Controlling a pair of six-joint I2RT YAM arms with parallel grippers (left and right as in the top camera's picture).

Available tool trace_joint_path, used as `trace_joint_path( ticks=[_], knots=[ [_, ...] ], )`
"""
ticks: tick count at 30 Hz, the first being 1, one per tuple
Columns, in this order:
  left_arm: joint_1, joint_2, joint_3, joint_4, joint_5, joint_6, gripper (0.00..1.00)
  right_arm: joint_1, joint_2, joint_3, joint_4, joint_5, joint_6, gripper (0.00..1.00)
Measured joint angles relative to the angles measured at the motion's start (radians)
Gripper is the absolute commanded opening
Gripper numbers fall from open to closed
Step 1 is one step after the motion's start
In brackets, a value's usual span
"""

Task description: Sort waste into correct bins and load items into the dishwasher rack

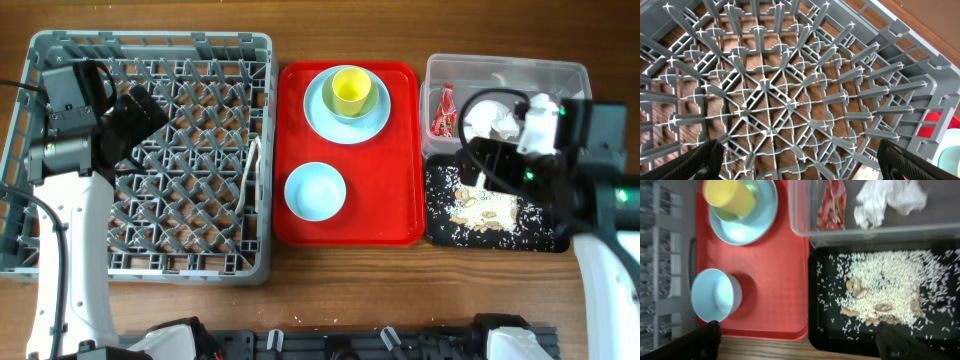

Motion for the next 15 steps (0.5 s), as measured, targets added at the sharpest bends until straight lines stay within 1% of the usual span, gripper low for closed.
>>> trace_joint_path(
  ticks=[4,7,8,10,11,13,15],
  knots=[
    [0.0,0.0,0.0,0.0,0.0,0.0,1.0,0.0,0.105,0.0,0.007,0.0,0.0,1.0],
    [0.0,0.0,0.0,0.0,0.0,0.0,1.0,0.0,0.069,-0.004,0.052,0.0,0.0,1.0],
    [0.0,0.0,0.0,0.0,0.0,0.0,1.0,0.0,0.027,-0.007,0.067,0.001,0.0,1.0],
    [0.0,0.0,0.0,-0.001,0.0,0.0,1.0,0.0,-0.153,-0.012,0.095,0.001,0.0,1.0],
    [0.0,0.0,0.0,0.0,0.0,0.0,1.0,0.0,-0.282,-0.011,0.103,0.001,0.0,1.0],
    [0.0,0.0,0.0,0.0,0.0,0.0,1.0,0.0,-0.488,-0.003,0.105,0.0,0.0,1.0],
    [0.0,0.0,0.0,0.0,0.0,0.0,1.0,0.0,-0.62,-0.002,0.102,0.0,0.0,1.0]
  ],
)
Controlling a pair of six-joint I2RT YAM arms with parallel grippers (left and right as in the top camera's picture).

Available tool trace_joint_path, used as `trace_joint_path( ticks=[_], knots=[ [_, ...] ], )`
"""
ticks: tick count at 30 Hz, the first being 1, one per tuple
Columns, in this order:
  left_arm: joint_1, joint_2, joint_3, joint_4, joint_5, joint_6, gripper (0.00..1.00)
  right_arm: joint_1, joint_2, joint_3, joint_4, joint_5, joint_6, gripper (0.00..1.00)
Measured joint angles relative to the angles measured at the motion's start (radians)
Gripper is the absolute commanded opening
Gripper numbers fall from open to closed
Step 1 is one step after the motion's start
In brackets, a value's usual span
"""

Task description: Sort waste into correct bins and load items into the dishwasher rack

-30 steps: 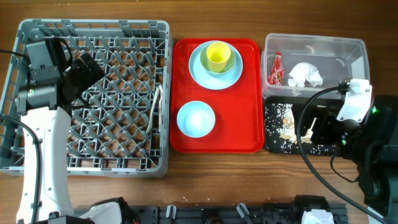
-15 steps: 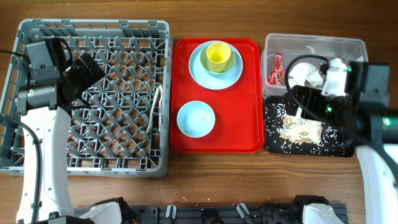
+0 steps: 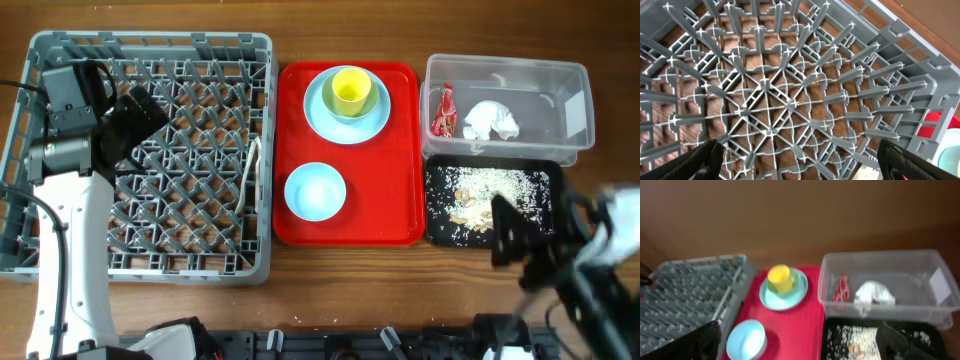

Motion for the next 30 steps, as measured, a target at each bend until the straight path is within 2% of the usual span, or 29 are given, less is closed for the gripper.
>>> trace_joint_path(
  ticks=[4,14,19,21,24,25,26,27,30],
  knots=[
    [0.0,0.0,0.0,0.0,0.0,0.0,1.0,0.0,-0.112,0.0,-0.011,0.0,0.0,1.0],
    [0.0,0.0,0.0,0.0,0.0,0.0,1.0,0.0,-0.112,-0.002,-0.228,0.0,0.0,1.0],
    [0.0,0.0,0.0,0.001,0.0,0.0,1.0,0.0,-0.112,-0.002,-0.241,0.0,0.0,1.0],
    [0.0,0.0,0.002,-0.008,0.091,-0.039,1.0,0.0,-0.112,-0.002,-0.241,0.0,0.0,1.0],
    [-0.018,0.0,0.002,-0.119,0.35,-0.083,1.0,0.0,-0.112,-0.002,-0.244,0.0,0.0,1.0],
    [-0.029,0.0,0.001,-0.14,0.43,-0.09,0.7,0.0,-0.112,-0.002,-0.245,0.0,0.0,1.0],
    [-0.071,0.0,0.001,-0.159,0.554,-0.093,0.53,0.0,-0.112,-0.002,-0.245,0.0,0.0,1.0],
    [-0.114,0.0,0.0,-0.164,0.578,-0.084,0.43,0.0,-0.112,-0.002,-0.245,0.0,0.0,1.0],
    [-0.362,0.002,-0.002,-0.16,0.62,-0.042,0.42,0.0,-0.112,-0.002,-0.244,0.0,0.0,0.99]
  ],
)
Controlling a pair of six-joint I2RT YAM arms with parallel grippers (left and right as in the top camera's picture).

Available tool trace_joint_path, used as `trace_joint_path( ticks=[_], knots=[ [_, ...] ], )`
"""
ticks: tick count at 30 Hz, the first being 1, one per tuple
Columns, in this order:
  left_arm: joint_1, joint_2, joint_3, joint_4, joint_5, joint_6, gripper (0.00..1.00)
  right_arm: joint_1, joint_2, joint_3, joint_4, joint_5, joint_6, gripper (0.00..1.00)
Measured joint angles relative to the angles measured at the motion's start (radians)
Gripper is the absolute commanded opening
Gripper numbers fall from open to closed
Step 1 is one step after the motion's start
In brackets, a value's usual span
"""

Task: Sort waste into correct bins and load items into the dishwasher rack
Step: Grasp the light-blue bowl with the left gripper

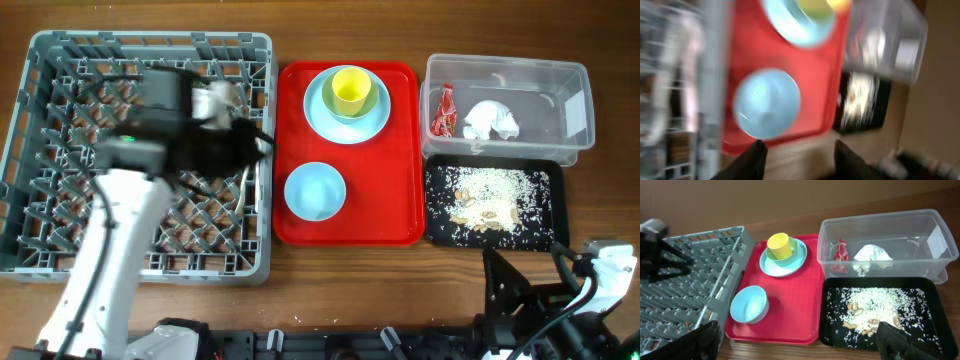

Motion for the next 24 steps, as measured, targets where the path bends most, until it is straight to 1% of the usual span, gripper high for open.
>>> trace_joint_path(
  ticks=[1,2,5,6,8,9,10,11,13,15,19,21,24],
  knots=[
    [-0.116,0.001,0.0,0.005,-0.038,0.007,0.41,0.0,0.0,0.0,0.0,0.0,0.0,1.0],
    [-0.181,0.005,0.0,0.005,-0.075,0.01,0.41,0.0,0.0,0.0,0.0,0.0,0.0,1.0],
    [-0.48,0.048,-0.001,0.029,-0.302,-0.002,0.42,0.0,0.0,0.0,0.0,0.0,0.0,1.0],
    [-0.562,0.076,-0.001,0.046,-0.369,-0.012,0.4,0.0,0.0,0.0,0.0,0.0,0.0,1.0],
    [-0.675,0.144,-0.001,0.092,-0.463,-0.028,0.38,0.0,0.0,0.0,0.0,0.0,0.0,1.0],
    [-0.706,0.175,-0.002,0.105,-0.492,-0.034,0.33,0.0,0.0,0.0,-0.001,0.0,0.0,1.0],
    [-0.733,0.209,-0.002,0.116,-0.527,-0.048,0.3,0.0,0.0,0.0,-0.001,0.0,0.0,1.0],
    [-0.76,0.262,-0.002,0.133,-0.573,-0.065,0.29,0.0,0.0,0.0,-0.001,0.0,0.0,1.0],
    [-0.772,0.346,-0.002,0.142,-0.622,-0.078,0.3,0.0,0.0,0.0,-0.001,0.0,0.0,1.0],
    [-0.769,0.42,-0.003,0.153,-0.664,-0.085,0.23,0.0,0.0,0.0,-0.001,0.0,0.0,1.0],
    [-0.769,0.507,-0.003,0.178,-0.707,-0.093,0.23,0.0,0.0,0.0,0.0,0.0,0.0,1.0],
    [-0.768,0.51,-0.003,0.182,-0.715,-0.093,0.29,0.0,0.0,0.0,0.0,0.0,0.0,1.0],
    [-0.745,0.51,-0.003,0.182,-0.737,-0.097,0.29,0.0,0.0,0.0,-0.001,0.0,0.0,1.0]
  ],
)
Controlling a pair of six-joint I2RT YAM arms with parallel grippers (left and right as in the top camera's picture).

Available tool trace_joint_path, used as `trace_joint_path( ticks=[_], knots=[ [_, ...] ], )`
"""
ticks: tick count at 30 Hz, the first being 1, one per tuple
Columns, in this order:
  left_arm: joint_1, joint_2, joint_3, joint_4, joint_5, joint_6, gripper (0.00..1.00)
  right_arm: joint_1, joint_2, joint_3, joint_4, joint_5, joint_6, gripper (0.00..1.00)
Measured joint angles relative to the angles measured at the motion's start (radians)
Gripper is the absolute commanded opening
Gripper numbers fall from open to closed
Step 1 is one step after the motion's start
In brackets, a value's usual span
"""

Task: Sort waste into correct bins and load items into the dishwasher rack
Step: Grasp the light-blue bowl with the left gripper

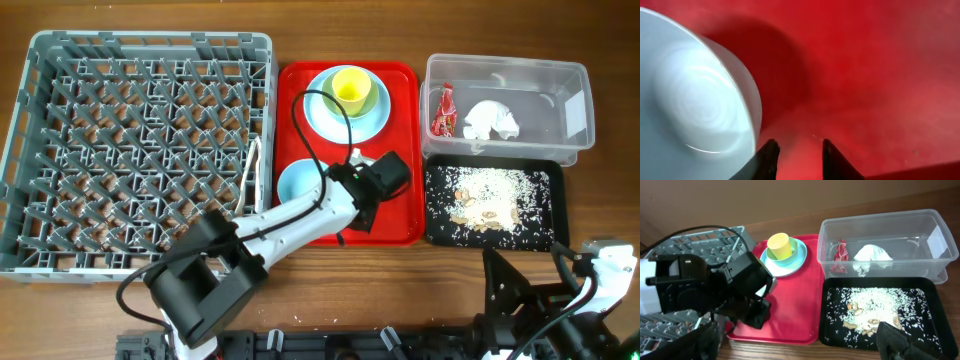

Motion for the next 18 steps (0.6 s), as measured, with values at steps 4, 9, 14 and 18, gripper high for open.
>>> trace_joint_path(
  ticks=[4,9,14,18],
  knots=[
    [0.055,-0.018,0.053,-0.061,-0.008,0.0,0.37,0.0,0.0,0.0,0.0,0.0,0.0,1.0],
    [0.068,-0.129,0.106,-0.063,-0.073,0.001,0.4,0.0,0.0,0.0,0.0,0.0,0.0,1.0],
    [0.068,-0.087,0.037,0.018,-0.134,0.001,0.39,0.0,0.0,0.0,0.0,0.0,0.0,1.0],
    [0.068,-0.019,0.002,0.032,-0.14,0.002,0.25,0.0,0.0,0.0,0.0,0.0,0.0,1.0]
  ],
)
